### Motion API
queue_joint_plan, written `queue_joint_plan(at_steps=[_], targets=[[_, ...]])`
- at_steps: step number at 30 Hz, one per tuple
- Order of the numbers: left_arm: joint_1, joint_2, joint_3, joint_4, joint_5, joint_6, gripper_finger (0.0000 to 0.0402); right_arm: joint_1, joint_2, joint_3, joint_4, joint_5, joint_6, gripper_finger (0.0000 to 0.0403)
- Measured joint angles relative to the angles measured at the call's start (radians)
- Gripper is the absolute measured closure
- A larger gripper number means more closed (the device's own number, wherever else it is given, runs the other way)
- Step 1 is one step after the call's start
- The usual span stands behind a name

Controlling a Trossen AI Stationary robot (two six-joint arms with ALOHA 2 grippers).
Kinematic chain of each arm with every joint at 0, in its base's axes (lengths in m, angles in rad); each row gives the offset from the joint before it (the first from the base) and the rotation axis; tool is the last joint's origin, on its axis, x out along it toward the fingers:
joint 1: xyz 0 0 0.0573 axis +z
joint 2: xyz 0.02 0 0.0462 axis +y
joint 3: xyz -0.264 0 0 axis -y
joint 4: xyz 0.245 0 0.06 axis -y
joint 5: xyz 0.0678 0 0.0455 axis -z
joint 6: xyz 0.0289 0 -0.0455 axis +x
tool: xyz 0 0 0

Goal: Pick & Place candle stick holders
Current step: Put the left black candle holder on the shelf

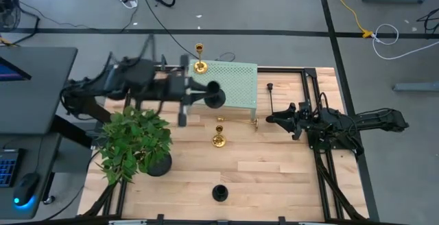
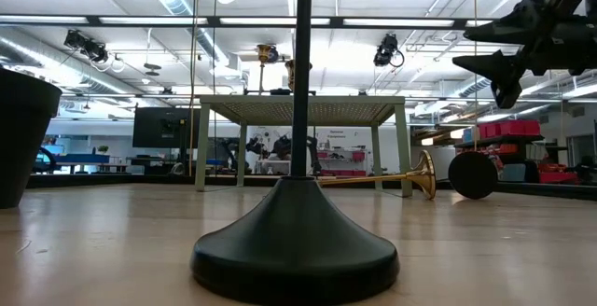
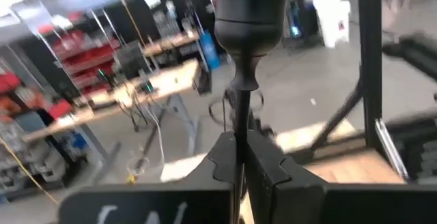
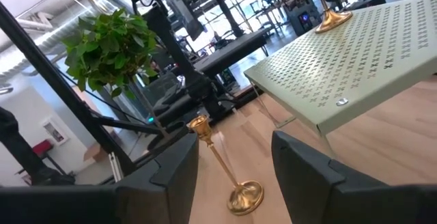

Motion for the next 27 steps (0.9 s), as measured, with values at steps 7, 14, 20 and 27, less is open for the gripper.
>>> queue_joint_plan(at_steps=[7,14,20,27], targets=[[0.218,0.008,0.002,-0.016,0.275,-0.058,0.0392,0.0,0.0,0.0,0.026,-0.01,-0.039,0.0218],[0.384,0.033,-0.002,-0.008,0.507,-0.061,0.0392,0.0,0.0,0.0,0.175,0.029,-0.12,0.0218],[0.453,0.111,-0.003,0.002,0.607,-0.103,0.0392,0.0,0.03,0.0,0.259,0.031,-0.23,0.0218],[0.457,0.217,-0.004,0.116,0.712,-0.129,0.0392,0.0,0.204,0.106,0.323,0.026,-0.33,0.0218]])
